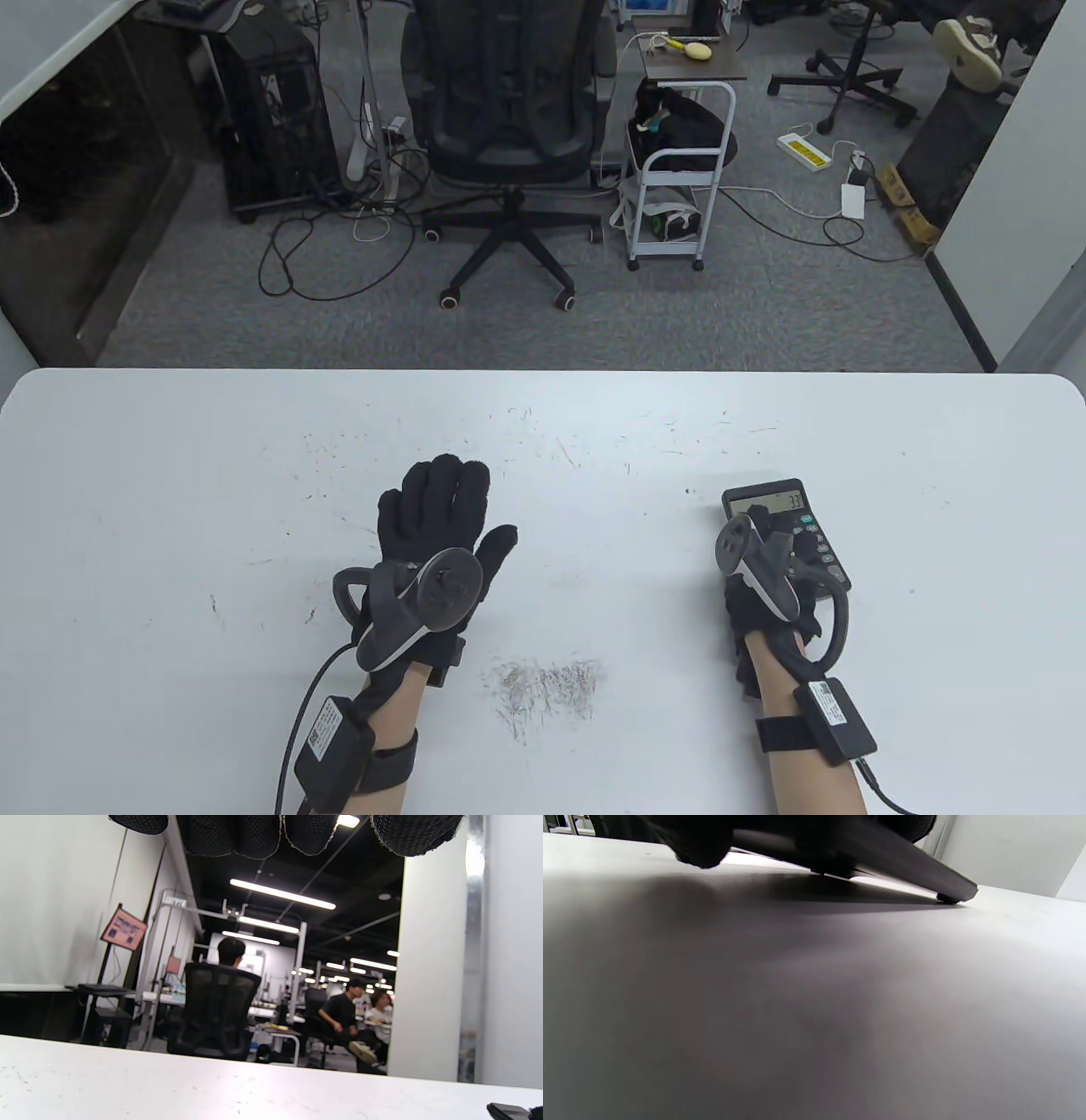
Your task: Fit batteries into calculator, then fit battery cover
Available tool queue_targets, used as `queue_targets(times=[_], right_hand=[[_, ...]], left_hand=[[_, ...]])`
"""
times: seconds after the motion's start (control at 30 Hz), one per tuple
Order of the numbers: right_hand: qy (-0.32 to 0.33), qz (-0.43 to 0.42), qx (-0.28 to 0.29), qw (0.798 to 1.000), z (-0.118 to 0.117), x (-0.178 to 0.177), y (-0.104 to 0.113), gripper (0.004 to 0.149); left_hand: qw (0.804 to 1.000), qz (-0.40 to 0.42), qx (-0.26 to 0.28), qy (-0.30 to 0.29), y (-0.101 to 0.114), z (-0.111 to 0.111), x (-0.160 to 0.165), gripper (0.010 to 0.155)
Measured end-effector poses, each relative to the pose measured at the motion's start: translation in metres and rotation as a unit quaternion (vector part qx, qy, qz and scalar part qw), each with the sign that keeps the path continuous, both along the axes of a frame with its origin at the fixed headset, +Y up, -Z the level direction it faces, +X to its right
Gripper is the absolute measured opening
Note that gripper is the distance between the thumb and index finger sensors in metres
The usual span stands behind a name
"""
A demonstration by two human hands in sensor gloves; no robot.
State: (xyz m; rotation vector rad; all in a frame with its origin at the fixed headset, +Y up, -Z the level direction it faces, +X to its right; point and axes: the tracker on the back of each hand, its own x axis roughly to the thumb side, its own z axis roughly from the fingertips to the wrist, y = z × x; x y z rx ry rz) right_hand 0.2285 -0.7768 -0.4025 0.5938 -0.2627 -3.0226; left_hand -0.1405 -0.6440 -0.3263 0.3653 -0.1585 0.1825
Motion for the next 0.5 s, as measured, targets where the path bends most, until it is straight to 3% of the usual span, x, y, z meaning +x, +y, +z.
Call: queue_targets(times=[0.33,0.5], right_hand=[[-0.002,-0.018,-0.002,1.0,0.0,0.002,-0.001,0.071],[0.011,-0.051,0.012,0.999,0.002,0.001,0.012,0.072]], left_hand=[[1.0,-0.004,-0.005,0.001,-0.001,-0.001,0.0,0.077],[1.0,-0.008,-0.008,0.002,-0.001,-0.002,0.001,0.077]])
